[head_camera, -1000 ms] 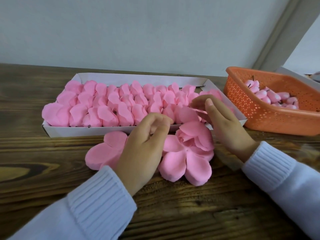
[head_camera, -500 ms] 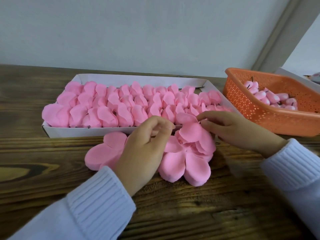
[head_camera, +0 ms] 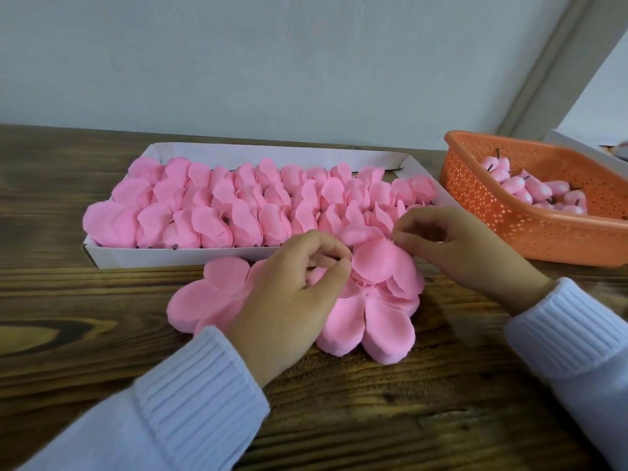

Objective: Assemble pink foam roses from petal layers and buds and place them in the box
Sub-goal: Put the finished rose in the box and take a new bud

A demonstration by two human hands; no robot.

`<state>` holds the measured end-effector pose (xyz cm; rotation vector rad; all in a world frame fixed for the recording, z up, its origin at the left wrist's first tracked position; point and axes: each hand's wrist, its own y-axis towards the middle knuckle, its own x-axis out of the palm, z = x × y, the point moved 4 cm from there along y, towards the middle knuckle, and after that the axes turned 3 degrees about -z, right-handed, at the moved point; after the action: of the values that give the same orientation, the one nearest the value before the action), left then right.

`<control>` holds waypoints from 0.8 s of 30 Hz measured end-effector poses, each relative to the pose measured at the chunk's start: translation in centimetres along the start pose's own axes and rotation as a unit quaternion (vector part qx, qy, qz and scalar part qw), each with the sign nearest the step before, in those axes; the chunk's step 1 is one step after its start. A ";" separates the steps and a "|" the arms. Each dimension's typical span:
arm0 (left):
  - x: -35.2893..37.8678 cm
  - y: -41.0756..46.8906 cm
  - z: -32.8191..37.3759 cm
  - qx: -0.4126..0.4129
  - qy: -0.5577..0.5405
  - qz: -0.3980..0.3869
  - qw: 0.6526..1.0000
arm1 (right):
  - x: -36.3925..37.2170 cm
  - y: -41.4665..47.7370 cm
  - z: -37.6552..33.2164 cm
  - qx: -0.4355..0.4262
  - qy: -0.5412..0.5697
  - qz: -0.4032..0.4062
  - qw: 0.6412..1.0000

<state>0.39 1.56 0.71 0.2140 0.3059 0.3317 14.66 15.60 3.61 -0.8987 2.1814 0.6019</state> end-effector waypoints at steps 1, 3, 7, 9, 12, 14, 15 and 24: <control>0.0 0.0 0.0 0.002 0.000 0.003 1.000 | 0.0 -0.1 -0.1 0.003 0.030 0.003 1.000; -0.1 0.0 0.0 0.008 -0.005 0.024 1.000 | -0.3 -0.3 -0.6 0.006 0.089 0.015 0.996; -0.9 -0.1 0.8 0.061 -0.046 0.099 0.992 | -1.0 -0.9 -2.6 -0.051 0.092 0.048 0.993; -1.5 -0.2 1.5 0.109 -0.075 0.123 0.983 | -1.0 -1.4 -4.6 -0.115 0.025 0.043 0.992; -1.7 -0.3 2.5 0.165 -0.058 0.067 0.982 | -0.2 -2.2 -7.7 -0.218 -0.098 0.010 0.971; -1.2 -0.3 2.8 0.179 -0.018 -0.009 0.984 | 0.5 -2.7 -9.2 -0.253 -0.146 -0.014 0.956; -0.9 -0.4 2.9 0.177 -0.009 -0.039 0.983 | 0.8 -2.8 -9.7 -0.262 -0.159 -0.019 0.952; -0.4 0.0 1.3 0.049 0.000 -0.084 0.995 | 1.0 -2.7 -9.8 -0.233 -0.112 -0.003 0.966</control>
<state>0.50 1.23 2.06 0.2825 0.3388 0.1513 12.07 7.26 8.86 -1.0163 1.8619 1.1854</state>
